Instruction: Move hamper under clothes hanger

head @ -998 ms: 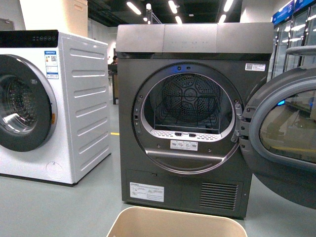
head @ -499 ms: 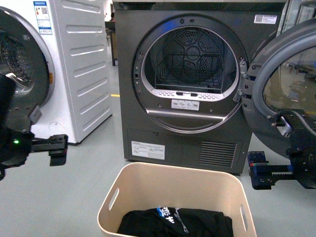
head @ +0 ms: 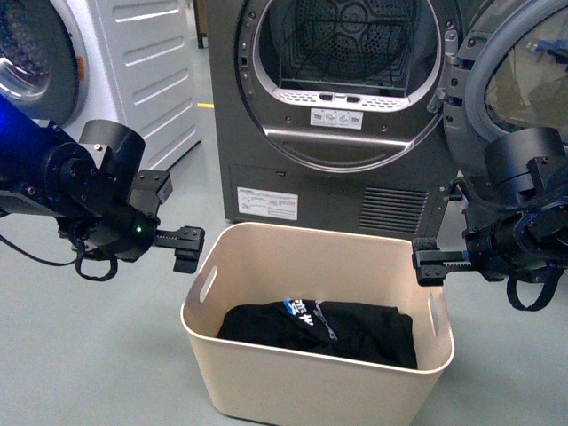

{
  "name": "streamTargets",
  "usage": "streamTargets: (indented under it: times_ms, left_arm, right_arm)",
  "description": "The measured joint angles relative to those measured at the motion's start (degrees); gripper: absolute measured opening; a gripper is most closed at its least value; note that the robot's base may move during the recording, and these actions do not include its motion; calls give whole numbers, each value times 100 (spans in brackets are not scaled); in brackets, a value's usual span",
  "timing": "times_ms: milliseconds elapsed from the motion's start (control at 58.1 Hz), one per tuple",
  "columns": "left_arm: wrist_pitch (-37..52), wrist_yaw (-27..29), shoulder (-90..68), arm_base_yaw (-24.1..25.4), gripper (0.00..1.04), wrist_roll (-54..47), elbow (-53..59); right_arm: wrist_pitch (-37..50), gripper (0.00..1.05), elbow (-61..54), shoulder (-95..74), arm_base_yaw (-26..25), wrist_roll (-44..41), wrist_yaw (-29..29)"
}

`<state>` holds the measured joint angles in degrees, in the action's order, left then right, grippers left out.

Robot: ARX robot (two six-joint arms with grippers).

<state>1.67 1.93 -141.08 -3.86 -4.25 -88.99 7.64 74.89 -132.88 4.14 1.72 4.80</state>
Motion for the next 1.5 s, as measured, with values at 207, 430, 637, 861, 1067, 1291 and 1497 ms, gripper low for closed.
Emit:
streamTargets:
  times_ms: [207,430,637,861,1067,1291,1497]
  left_arm:
    - [63,37,-319,-42,98,-17,-142]
    - [245,87,-549,-94,98,9,-391]
    - [361,122,-680,-210,98,146,-647]
    - [383,170,-951,-306,98,212,-809]
    - [509,262,-1156,-348,98,262,-887]
    - [658,271,-1285,-393,98,330,-994]
    - [662,310,-1493,-487,98,470,-1241]
  right_arm:
    - [-122,97,267,-299,17,2,96]
    - [-151,97,339,-540,181,28,175]
    - [-72,97,304,-774,245,155,223]
    - [-57,97,286,-922,249,210,249]
    - [-35,97,286,-949,249,229,267]
    - [-33,97,284,-1023,251,271,269]
    - [-35,97,286,-1038,264,271,271]
